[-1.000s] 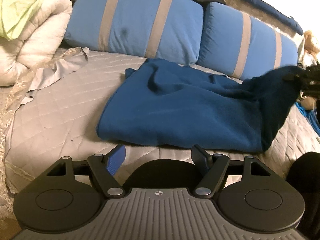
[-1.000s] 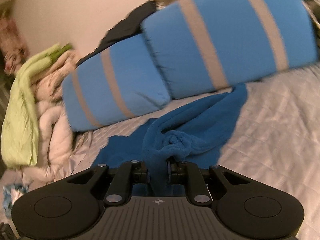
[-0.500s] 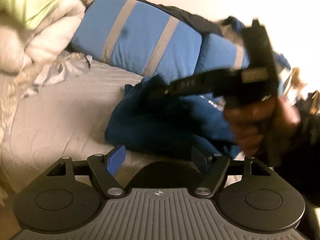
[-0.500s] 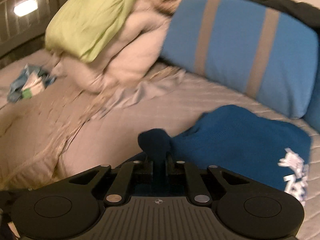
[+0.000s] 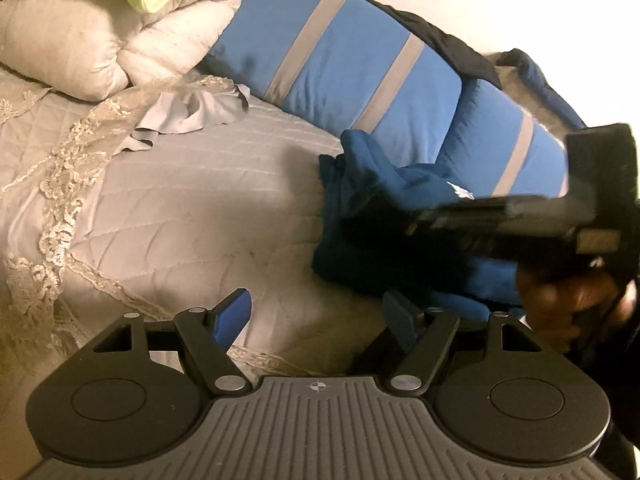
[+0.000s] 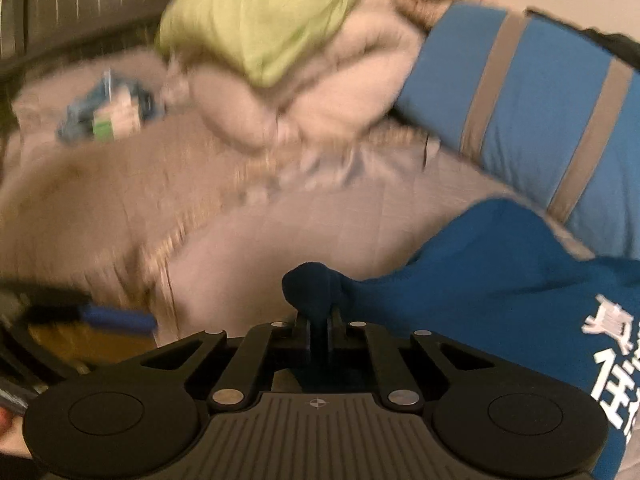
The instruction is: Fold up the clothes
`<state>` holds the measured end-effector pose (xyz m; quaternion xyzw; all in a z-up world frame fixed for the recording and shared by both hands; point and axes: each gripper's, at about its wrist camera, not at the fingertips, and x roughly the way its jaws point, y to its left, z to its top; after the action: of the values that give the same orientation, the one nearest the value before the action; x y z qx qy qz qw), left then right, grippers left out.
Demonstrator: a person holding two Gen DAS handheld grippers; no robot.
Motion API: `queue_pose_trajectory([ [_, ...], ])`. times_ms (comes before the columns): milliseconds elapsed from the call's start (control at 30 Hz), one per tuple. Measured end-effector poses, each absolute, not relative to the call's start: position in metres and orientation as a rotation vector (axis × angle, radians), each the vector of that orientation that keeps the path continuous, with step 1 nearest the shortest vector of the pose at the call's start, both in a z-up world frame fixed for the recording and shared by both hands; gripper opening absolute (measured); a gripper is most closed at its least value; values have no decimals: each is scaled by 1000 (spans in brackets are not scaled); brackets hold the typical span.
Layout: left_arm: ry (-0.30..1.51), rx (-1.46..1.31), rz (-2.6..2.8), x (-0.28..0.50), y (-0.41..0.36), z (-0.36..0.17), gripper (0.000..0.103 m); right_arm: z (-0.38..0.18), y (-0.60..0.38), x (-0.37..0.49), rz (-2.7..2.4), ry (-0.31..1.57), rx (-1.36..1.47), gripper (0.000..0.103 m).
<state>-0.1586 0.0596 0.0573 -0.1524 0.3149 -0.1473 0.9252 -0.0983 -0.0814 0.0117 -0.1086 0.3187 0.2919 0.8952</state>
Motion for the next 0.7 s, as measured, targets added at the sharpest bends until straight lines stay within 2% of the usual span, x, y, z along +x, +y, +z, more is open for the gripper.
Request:
queue_pose_trajectory([
  [67, 639, -303, -317, -158, 57, 60, 72, 11, -84, -103, 636, 649, -220, 48],
  [100, 632, -298, -326, -158, 56, 62, 72, 14, -88, -107, 654, 638, -204, 57],
  [133, 625, -290, -336, -157, 55, 64, 72, 19, -93, -112, 672, 626, -187, 70],
  [167, 616, -279, -347, -156, 54, 67, 72, 24, -101, -119, 666, 599, -180, 80],
  [233, 602, -265, -359, -151, 53, 72, 72, 35, -118, -134, 637, 541, -172, 93],
  [400, 560, -276, -396, -130, 49, 86, 72, 42, -176, -153, 489, 464, -92, 103],
  [600, 555, -269, -442, -87, 32, 99, 71, 21, -252, -153, 289, 402, 137, 103],
  [700, 602, -232, -444, -60, 20, 94, 58, -2, -279, -148, 223, 403, 267, 103],
])
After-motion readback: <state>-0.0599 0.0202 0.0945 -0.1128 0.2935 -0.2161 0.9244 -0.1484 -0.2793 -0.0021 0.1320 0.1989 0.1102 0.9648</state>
